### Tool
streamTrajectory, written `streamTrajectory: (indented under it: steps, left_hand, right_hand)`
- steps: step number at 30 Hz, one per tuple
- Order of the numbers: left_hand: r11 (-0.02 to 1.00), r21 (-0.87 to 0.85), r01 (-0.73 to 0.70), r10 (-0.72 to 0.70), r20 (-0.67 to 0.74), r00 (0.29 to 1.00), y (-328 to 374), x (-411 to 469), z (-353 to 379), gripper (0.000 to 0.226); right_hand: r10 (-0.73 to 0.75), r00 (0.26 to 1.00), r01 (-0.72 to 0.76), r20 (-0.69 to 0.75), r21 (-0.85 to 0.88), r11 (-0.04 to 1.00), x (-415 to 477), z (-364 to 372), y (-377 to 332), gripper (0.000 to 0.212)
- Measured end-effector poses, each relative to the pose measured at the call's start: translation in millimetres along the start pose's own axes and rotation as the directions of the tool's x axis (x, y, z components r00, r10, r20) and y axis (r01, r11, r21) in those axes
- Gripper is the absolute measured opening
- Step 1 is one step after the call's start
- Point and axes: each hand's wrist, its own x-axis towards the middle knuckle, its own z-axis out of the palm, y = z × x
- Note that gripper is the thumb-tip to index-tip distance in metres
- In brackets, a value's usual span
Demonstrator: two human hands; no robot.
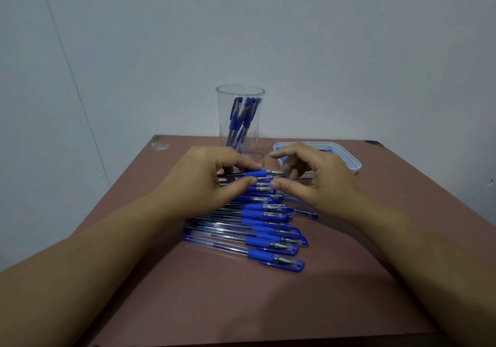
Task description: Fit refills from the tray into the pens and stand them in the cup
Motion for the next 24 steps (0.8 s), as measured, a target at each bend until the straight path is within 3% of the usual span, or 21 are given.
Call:
streamTrajectory:
  steps: [2, 5, 10, 13, 16, 21, 24]
  left_hand:
    - [1.0, 0.002, -0.005, 0.005, -0.001, 1.0, 0.0, 0.0, -0.1, 0.022]
    - [1.0, -0.005, -0.003, 0.003, 0.0, 1.0, 0.4, -0.4, -0.3, 0.023]
    - [1.0, -0.002, -0.004, 0.004, -0.004, 1.0, 0.3, -0.5, 0.9, 0.023]
    - [1.0, -0.007, 0.003, -0.003, -0.007, 1.0, 0.6, -0.9, 1.0, 0.022]
    - [1.0, -0.013, 0.001, -0.002, -0.012, 1.0, 1.5, -1.0, 1.3, 0.022]
    - [1.0, -0.012, 0.014, -0.014, -0.006, 1.0, 2.0, -1.8, 2.7, 0.022]
    - [1.0, 0.002, 0.027, -0.027, 0.004, 1.0, 2.0, -1.9, 3.9, 0.023]
  right_hand:
    - [-0.039, 0.999, 0.039, -0.007, -0.057, 0.998, 1.1, -0.8, 0.6, 0.035]
    - [-0.02, 0.999, 0.022, 0.026, -0.06, 0.998, 1.0, -1.2, 1.5, 0.011]
    - [-0.043, 0.999, 0.04, -0.027, -0.082, 0.996, 0.8, -1.1, 1.8, 0.033]
    - [-0.069, 0.998, 0.068, -0.001, -0.136, 0.988, 1.6, 0.4, 2.3, 0.01]
    - [-0.049, 0.999, 0.05, 0.006, -0.128, 0.99, 1.3, -0.5, 1.2, 0.026]
    - [-0.066, 0.998, 0.067, 0.012, -0.109, 0.992, 1.7, -0.9, -5.0, 0.024]
    - [0.009, 1.0, -0.008, 0.021, -0.061, 0.998, 2.0, -3.2, -9.1, 0.019]
